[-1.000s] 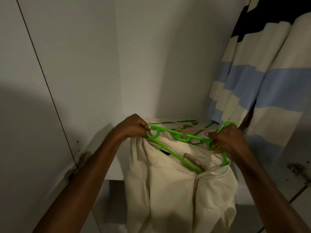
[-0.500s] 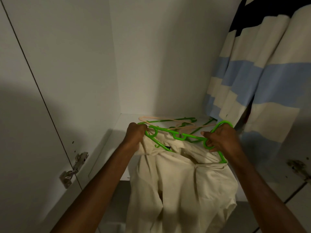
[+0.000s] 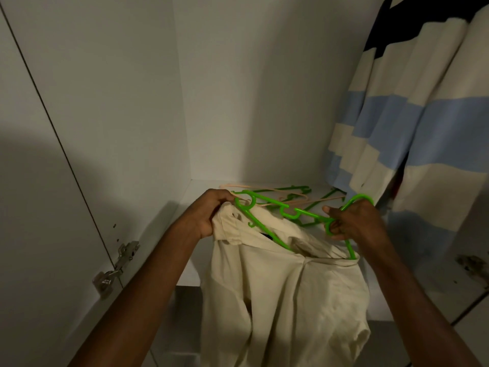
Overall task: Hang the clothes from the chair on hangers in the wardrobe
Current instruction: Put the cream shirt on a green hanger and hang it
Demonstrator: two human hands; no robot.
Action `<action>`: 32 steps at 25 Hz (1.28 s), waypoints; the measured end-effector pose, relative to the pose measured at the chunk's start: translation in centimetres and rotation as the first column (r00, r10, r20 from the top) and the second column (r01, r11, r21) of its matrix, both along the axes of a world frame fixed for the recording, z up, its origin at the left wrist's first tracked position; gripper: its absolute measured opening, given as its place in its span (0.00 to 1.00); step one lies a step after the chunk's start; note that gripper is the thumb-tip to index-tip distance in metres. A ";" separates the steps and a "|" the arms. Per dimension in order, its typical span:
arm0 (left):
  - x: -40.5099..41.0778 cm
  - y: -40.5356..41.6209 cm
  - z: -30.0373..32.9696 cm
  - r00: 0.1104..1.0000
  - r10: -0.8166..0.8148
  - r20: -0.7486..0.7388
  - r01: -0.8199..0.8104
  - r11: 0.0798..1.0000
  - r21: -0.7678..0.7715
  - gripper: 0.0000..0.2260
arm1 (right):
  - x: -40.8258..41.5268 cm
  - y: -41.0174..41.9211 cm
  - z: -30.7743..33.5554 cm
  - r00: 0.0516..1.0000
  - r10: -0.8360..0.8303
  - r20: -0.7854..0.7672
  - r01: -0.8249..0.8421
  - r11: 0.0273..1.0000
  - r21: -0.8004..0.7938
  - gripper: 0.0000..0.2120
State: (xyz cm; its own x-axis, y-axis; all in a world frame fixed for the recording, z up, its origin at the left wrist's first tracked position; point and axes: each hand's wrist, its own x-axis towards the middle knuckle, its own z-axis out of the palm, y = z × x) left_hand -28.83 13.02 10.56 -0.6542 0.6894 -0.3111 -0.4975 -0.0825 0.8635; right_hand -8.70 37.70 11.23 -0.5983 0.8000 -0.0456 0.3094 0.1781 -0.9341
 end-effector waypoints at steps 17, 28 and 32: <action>0.6 0.5 3.3 0.434 -0.102 -0.895 -0.386 0.877 -0.287 0.11 | -0.9 -4.2 -1.3 0.906 0.145 0.397 -0.372 0.718 0.588 0.22; 2.1 2.1 5.7 0.345 0.159 -0.925 -0.366 0.930 0.023 0.09 | -9.5 -6.1 2.9 0.715 0.411 0.566 -0.689 0.553 0.468 0.20; -0.7 2.0 4.1 0.434 0.175 -0.884 -0.411 0.911 -0.021 0.09 | -11.9 -5.4 5.8 0.737 0.463 0.492 -0.673 0.572 0.469 0.15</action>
State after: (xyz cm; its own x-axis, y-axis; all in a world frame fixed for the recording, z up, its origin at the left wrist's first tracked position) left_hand -29.51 15.07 14.69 -0.8166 0.3978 0.4183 0.5104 0.1591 0.8451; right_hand -20.62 32.25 17.07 -0.9762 0.2116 0.0468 0.1686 0.8772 -0.4495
